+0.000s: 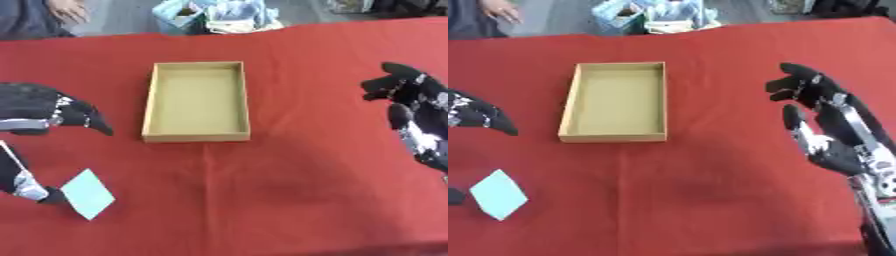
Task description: Pick up objects on the table and place them in the box.
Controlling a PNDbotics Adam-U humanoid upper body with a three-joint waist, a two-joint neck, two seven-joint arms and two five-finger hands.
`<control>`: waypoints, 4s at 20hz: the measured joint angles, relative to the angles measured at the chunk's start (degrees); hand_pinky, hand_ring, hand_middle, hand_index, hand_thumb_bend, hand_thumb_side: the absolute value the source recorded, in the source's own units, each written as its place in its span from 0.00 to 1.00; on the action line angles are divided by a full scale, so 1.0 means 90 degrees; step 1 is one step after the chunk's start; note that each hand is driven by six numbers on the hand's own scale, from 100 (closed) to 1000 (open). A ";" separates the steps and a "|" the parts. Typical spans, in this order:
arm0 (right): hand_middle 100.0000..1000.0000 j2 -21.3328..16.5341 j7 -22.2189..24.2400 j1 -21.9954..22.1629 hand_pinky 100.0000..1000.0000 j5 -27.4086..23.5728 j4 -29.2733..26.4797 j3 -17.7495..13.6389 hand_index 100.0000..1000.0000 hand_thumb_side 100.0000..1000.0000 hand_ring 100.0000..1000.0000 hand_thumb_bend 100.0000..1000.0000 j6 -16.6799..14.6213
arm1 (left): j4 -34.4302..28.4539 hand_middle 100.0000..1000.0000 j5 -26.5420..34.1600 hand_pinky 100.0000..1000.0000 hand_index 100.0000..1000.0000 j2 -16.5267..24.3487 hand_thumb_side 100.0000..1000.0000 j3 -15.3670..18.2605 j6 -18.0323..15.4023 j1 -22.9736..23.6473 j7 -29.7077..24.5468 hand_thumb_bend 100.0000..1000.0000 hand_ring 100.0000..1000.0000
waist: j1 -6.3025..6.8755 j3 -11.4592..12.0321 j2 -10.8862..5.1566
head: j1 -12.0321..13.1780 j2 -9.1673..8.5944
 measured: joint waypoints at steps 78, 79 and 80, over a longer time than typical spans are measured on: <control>0.65 -0.0039 0.0039 0.0008 0.71 -0.0001 0.0008 0.0031 0.92 0.50 0.79 0.00 0.0018 | 0.0985 0.48 -0.0193 0.68 0.66 -0.0788 0.00 -0.0053 -0.0056 -0.1222 0.0056 0.10 0.57 | 0.0075 -0.0083 -0.0003 | 0.0078 0.0001; 0.65 -0.0039 0.0039 0.0008 0.71 -0.0001 0.0011 0.0032 0.92 0.50 0.79 0.00 0.0018 | 0.1153 0.48 -0.0307 0.68 0.66 -0.0976 0.00 -0.0057 -0.0072 -0.1404 0.0072 0.10 0.57 | 0.0073 -0.0092 -0.0003 | 0.0077 0.0001; 0.65 -0.0038 0.0039 0.0008 0.71 -0.0003 0.0015 0.0032 0.92 0.50 0.79 0.00 0.0018 | 0.1360 0.48 -0.0448 0.68 0.66 -0.1181 0.00 -0.0067 -0.0097 -0.1582 0.0097 0.11 0.58 | 0.0070 -0.0112 -0.0004 | 0.0077 0.0001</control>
